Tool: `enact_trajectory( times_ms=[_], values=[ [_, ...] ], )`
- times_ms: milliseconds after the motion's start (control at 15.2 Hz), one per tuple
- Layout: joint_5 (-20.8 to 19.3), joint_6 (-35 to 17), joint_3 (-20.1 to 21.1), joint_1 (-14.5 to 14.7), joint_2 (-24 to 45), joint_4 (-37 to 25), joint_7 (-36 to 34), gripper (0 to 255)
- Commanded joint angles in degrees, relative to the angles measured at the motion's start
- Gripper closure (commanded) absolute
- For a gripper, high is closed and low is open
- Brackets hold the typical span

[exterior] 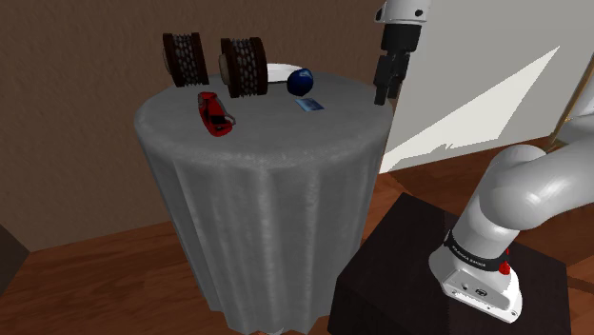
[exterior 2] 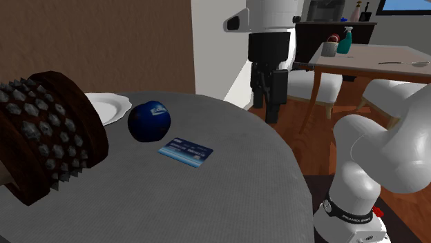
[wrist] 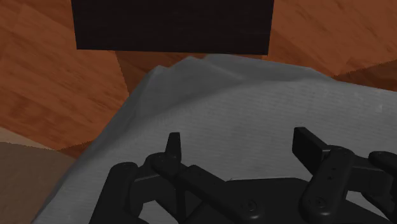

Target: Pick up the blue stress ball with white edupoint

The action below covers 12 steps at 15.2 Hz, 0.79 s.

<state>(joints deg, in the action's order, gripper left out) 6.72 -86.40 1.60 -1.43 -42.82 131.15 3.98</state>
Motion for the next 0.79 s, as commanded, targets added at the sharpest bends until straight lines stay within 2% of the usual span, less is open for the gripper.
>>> enact_trajectory(
  times_ms=[0,726],
  values=[
    [0.0,0.0,0.0,0.0,0.0,0.0,0.0,0],
    [4.4,-22.1,1.5,1.9,11.8,-6.1,2.0,0]
  ],
)
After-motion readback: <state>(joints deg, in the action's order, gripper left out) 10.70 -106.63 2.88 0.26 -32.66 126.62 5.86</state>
